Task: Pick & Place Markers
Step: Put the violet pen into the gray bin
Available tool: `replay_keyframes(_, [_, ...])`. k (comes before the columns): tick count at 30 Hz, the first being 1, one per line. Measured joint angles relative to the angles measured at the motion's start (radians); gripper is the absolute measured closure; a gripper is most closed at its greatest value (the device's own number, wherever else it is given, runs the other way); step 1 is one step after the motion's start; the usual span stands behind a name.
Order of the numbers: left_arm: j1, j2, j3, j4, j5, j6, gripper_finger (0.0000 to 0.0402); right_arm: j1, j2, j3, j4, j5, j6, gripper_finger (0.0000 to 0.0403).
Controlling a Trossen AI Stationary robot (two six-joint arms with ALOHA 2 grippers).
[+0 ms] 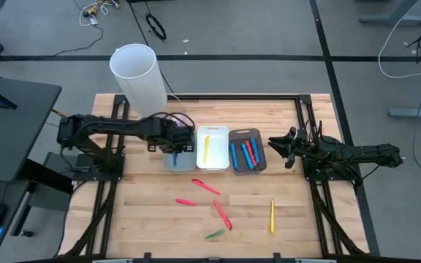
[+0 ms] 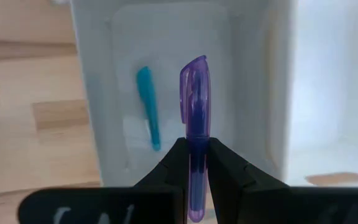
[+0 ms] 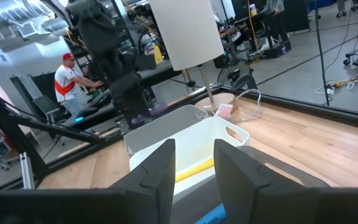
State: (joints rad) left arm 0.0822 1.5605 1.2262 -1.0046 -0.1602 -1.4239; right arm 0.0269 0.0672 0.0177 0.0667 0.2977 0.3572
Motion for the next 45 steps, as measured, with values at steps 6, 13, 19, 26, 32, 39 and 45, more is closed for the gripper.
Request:
replay_keyframes(6, [0.006,0.012,-0.063,0.007,-0.004,-0.04,0.0362,0.0,0.0,0.0,0.0,0.0,0.0,0.0292])
replay_keyframes(13, [0.011,0.012,-0.123,0.075,-0.019,-0.085,0.0362,0.0,0.0,0.0,0.0,0.0,0.0,0.0292])
replay_keyframes(19, [0.014,0.069,-0.127,0.11,-0.018,-0.089,0.0362,0.0,0.0,0.0,0.001,-0.001,0.0,0.0292])
replay_keyframes(26, [0.026,0.151,-0.127,0.15,-0.007,-0.075,0.0362,0.0,0.0,0.0,0.0,0.0,0.0,0.0292])
replay_keyframes(32, [0.045,0.2,-0.127,0.244,-0.003,-0.063,0.0362,0.0,0.0,0.0,0.0,0.0,0.0,0.0292])
replay_keyframes(39, [0.044,0.228,-0.128,0.232,0.023,-0.077,0.0361,0.0,0.0,0.0,0.0,0.0,0.0,0.0292])
replay_keyframes(45, [0.045,0.227,-0.128,0.23,0.023,-0.08,0.0344,0.0,0.0,0.0,0.0,0.0,0.0,0.0292])
